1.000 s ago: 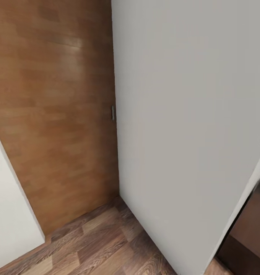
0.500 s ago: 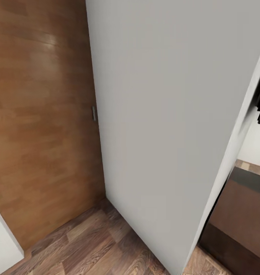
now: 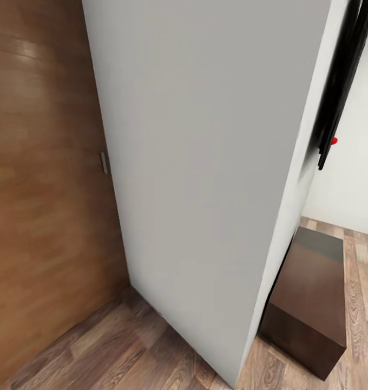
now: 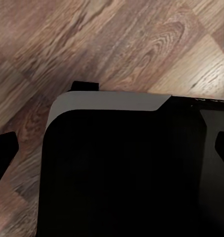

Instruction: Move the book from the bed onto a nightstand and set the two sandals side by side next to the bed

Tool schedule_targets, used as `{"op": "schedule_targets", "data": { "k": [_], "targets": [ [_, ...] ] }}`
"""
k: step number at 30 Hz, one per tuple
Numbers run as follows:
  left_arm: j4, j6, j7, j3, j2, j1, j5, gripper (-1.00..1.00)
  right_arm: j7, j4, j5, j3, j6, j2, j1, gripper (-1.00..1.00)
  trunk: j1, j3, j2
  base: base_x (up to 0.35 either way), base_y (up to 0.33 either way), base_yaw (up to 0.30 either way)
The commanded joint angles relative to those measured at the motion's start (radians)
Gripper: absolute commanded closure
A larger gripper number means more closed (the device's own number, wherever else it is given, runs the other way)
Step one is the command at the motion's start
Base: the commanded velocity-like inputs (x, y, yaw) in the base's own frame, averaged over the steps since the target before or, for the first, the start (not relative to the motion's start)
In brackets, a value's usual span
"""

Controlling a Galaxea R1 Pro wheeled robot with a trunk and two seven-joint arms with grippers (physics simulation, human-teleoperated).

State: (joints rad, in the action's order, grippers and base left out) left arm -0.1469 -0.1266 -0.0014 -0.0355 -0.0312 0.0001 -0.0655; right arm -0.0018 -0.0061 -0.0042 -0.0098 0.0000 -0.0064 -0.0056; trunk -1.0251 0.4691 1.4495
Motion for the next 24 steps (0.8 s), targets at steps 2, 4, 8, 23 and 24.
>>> {"op": "schedule_targets", "data": {
  "k": [2,4,8,23,24],
  "targets": [
    [0.0,-0.002,0.0,-0.003,0.0,0.0,-0.007,-1.0,0.0,0.0,0.0,-0.001,0.0,0.0,-0.001,-1.0,0.0,0.001,0.0,0.0,0.0,-0.285],
    [0.0,-0.002,0.0,-0.003,0.0,0.0,-0.007,-1.0,0.0,0.0,0.0,-0.001,0.0,0.0,-0.001,-1.0,0.0,0.001,0.0,0.0,0.0,-0.285],
    [0.0,-0.002,0.0,-0.003,0.0,0.0,-0.007,-1.0,0.0,0.0,0.0,-0.001,0.0,0.0,-0.001,-1.0,0.0,0.001,0.0,0.0,0.0,-0.284],
    [0.0,-0.002,0.0,-0.003,-0.001,0.0,-0.008,-1.0,0.0,0.0,0.0,-0.001,0.0,0.002,-0.001,-1.0,0.0,0.001,0.0,0.0,0.0,-0.284],
    [0.0,-0.002,0.0,-0.003,-0.001,0.0,-0.007,-1.0,0.0,0.0,0.0,-0.001,0.0,0.002,-0.001,-1.0,0.0,0.001,0.0,0.0,0.0,-0.284]
  ]
}}
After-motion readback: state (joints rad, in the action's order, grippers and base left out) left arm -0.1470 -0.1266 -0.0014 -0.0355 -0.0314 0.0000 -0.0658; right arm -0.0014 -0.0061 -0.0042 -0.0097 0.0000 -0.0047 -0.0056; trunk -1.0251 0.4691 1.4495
